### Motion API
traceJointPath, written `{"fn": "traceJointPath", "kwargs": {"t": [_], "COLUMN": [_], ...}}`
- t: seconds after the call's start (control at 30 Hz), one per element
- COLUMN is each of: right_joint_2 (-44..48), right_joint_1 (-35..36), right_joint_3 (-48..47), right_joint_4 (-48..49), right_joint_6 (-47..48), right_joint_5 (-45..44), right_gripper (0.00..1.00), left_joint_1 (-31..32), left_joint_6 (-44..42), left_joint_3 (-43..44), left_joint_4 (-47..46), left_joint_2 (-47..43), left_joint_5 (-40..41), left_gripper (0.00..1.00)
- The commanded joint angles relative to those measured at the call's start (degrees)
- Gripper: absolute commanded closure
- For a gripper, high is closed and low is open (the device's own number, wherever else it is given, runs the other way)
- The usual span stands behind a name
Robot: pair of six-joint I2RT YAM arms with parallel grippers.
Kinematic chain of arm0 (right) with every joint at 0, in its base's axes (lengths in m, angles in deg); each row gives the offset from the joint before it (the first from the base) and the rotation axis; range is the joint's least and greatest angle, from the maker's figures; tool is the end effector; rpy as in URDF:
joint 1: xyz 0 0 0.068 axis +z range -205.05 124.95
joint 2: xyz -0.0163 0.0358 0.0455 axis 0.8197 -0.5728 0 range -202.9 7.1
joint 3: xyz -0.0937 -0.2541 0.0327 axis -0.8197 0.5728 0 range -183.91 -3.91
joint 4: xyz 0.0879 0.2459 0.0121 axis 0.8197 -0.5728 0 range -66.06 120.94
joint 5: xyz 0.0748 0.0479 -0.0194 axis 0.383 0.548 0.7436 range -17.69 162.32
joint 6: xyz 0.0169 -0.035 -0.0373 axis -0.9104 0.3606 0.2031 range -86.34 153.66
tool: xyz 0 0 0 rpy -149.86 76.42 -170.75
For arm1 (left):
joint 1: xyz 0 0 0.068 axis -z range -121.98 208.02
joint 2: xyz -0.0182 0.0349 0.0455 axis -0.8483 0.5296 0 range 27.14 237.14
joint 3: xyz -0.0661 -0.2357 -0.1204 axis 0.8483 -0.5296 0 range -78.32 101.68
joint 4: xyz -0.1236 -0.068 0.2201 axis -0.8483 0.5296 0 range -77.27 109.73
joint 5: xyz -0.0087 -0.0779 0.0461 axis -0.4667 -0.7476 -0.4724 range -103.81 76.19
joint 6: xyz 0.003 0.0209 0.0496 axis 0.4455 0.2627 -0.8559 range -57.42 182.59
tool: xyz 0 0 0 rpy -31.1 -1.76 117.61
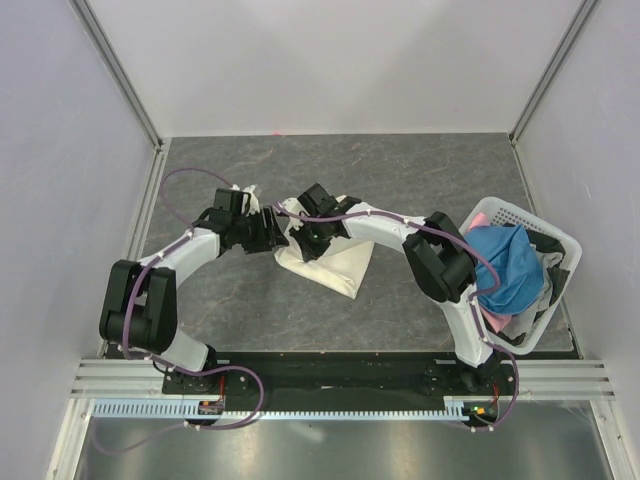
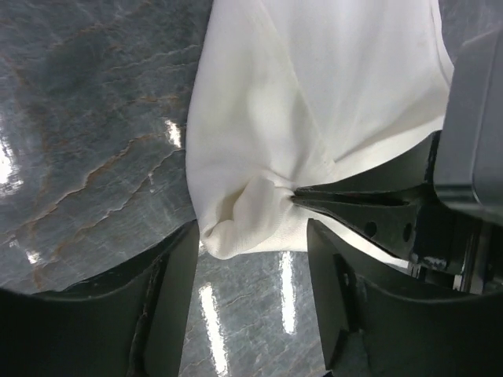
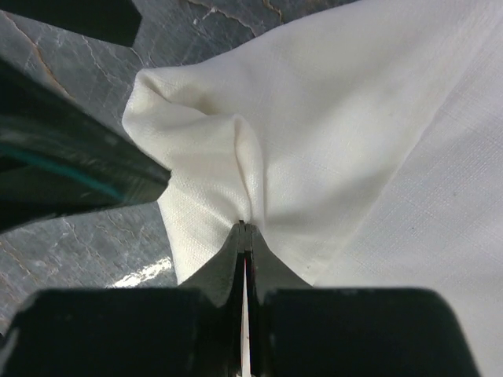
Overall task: Fold the napkin, place the utensils inside, and roll it up
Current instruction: Roll the napkin with the utensil
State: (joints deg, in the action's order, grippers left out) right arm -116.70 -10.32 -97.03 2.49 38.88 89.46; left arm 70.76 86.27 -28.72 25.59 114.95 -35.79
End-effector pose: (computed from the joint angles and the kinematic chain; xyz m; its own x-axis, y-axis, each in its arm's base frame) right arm 0.3220 0.3338 0.1667 -0.5364 -0.6536 -0.5339 -0.8321 0.5151 0.2055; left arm 0.2964 -0.0805 0.1897 -0.8691 -0.1855 -0.4585 0.0924 0.8498 -0.5190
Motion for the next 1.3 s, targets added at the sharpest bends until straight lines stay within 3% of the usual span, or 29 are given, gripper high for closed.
{"fn": "traceJointPath", "kwargs": {"t": [0.0, 0.43, 0.53, 0.63, 0.87, 1.0, 1.03, 1.13, 1.27], "right_joint_2": [-1.52, -2.14, -2.14, -2.31, -1.79, -0.03, 0.84, 4.53, 12.96], "right_joint_1": [-0.34, -0.52, -0.52, -0.61, -0.52, -0.52, -0.52, -0.35, 2.98], "right_joint_3": [0.92, 1.45, 1.63, 1.45, 0.4, -2.14, -2.59, -2.07, 5.56], "right_joint_4": [0.32, 0.23, 0.32, 0.32, 0.15, -0.56, -0.56, 0.4, 9.86], "right_joint_6": [-0.12, 0.59, 0.67, 0.85, 1.73, 2.7, 2.78, 2.79, 5.58], "right_joint_5": [1.49, 3.68, 3.95, 4.38, 4.74, 3.77, 3.42, 1.58, -4.74], "right_gripper": [0.99, 0.99, 0.99, 0.99, 0.98, 0.94, 0.91, 0.58, 0.4], "left_joint_1": [0.1, 0.1, 0.1, 0.1, 0.1, 0.01, 0.01, 0.1, 0.1], "left_joint_6": [-0.83, 1.54, 1.63, 1.72, 2.33, 2.07, 1.98, 2.33, 2.6], "left_joint_3": [-3.1, -5.57, -4.78, -5.22, -5.22, -5.22, -5.13, -4.08, -1.01], "left_joint_4": [-5.74, -16.99, -17.35, -17.78, -18.22, -15.95, -14.72, -10.6, -2.42], "left_joint_2": [-2.73, 4.29, 6.41, 7.29, 9.92, 9.14, 8.87, 8.08, 9.04], "left_joint_5": [2.55, -3.33, -4.74, -5.0, -7.29, -7.47, -7.38, -6.85, -6.85], "left_gripper": [0.31, 0.28, 0.35, 0.5, 0.93, 0.98, 0.98, 0.98, 0.98]}}
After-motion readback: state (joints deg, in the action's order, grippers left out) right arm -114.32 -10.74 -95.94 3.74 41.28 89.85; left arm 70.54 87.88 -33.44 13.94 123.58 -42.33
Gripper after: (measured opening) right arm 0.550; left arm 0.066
